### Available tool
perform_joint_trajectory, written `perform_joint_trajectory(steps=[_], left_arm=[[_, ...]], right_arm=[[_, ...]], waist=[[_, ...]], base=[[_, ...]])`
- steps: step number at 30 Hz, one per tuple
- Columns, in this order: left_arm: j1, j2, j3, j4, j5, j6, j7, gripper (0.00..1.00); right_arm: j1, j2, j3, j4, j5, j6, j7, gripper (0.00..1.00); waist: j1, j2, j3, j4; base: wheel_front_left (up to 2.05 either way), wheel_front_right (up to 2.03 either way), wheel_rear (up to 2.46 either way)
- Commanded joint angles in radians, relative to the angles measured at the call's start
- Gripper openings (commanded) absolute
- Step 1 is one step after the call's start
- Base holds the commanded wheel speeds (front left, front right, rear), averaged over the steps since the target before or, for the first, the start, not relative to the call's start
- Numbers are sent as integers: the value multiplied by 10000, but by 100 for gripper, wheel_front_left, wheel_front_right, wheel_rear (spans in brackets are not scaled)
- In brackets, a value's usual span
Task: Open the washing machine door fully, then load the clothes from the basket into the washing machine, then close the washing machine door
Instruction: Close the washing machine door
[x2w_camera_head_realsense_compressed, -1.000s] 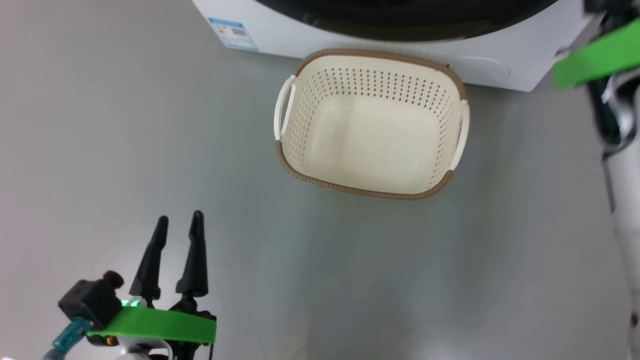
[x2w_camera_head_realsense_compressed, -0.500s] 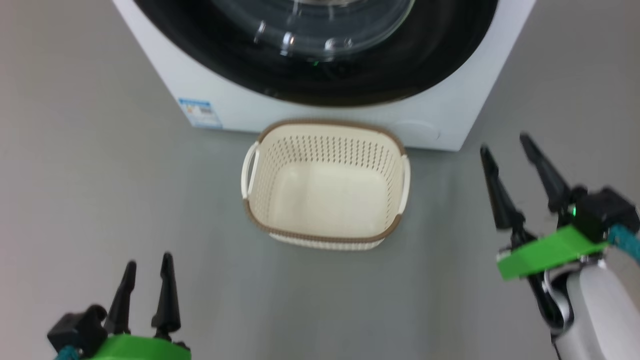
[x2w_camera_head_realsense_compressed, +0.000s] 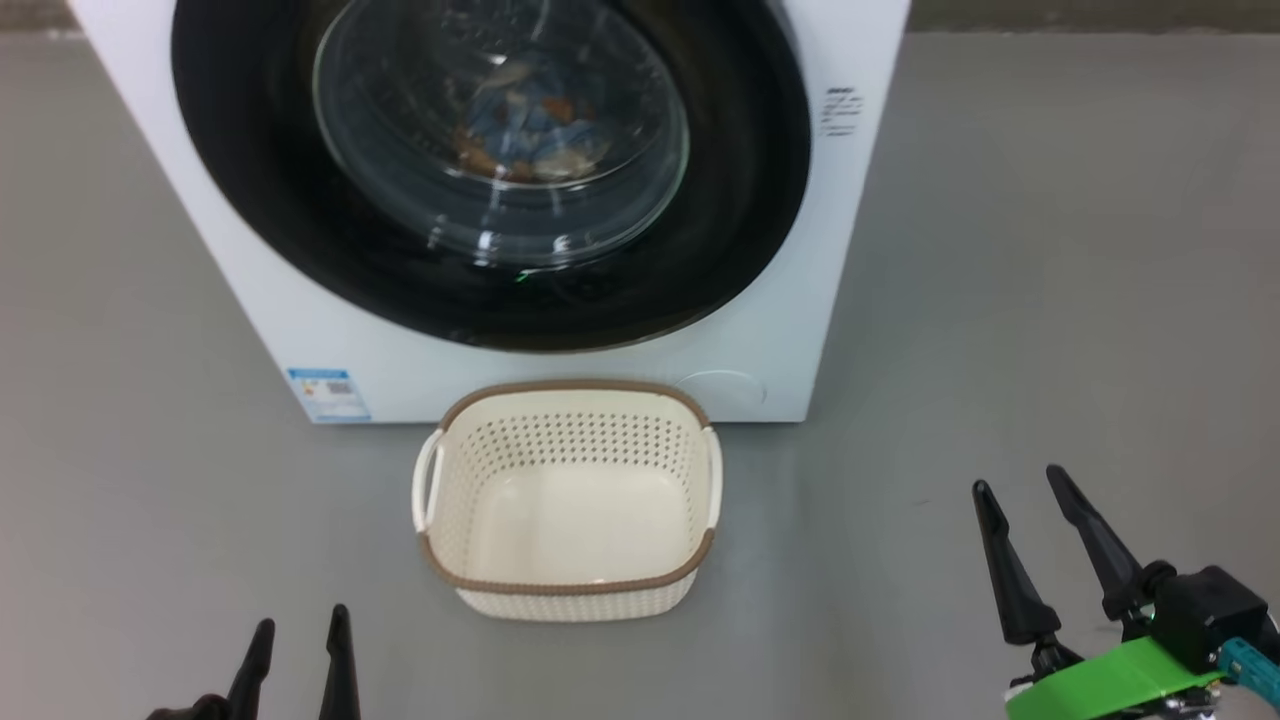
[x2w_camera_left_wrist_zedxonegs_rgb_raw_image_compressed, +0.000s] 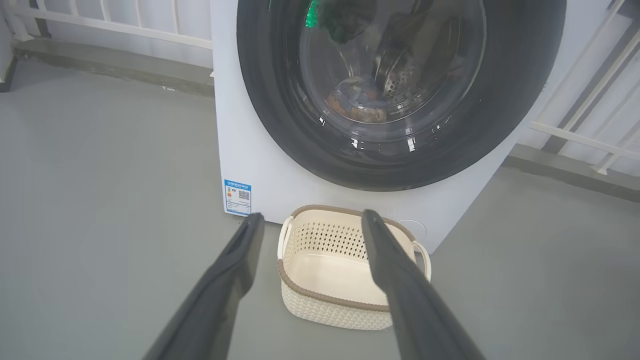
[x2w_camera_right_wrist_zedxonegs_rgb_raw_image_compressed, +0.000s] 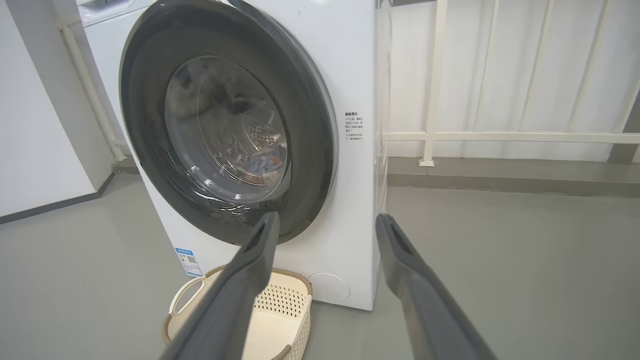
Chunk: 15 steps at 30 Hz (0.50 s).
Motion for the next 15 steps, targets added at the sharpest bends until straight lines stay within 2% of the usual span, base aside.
perform_joint_trajectory(steps=[1, 15], left_arm=[[-95, 131, 313, -291, 62, -32, -65, 100], [164, 131, 409, -412, 249, -137, -65, 100]], right_arm=[[-9, -28, 202, -314, -92, -57, -21, 100], [755, 428, -152, -295, -311, -57, -21, 100]], waist=[[0, 0, -514, -531], [0, 0, -657, -882]], base=[[0, 0, 0], [0, 0, 0]])
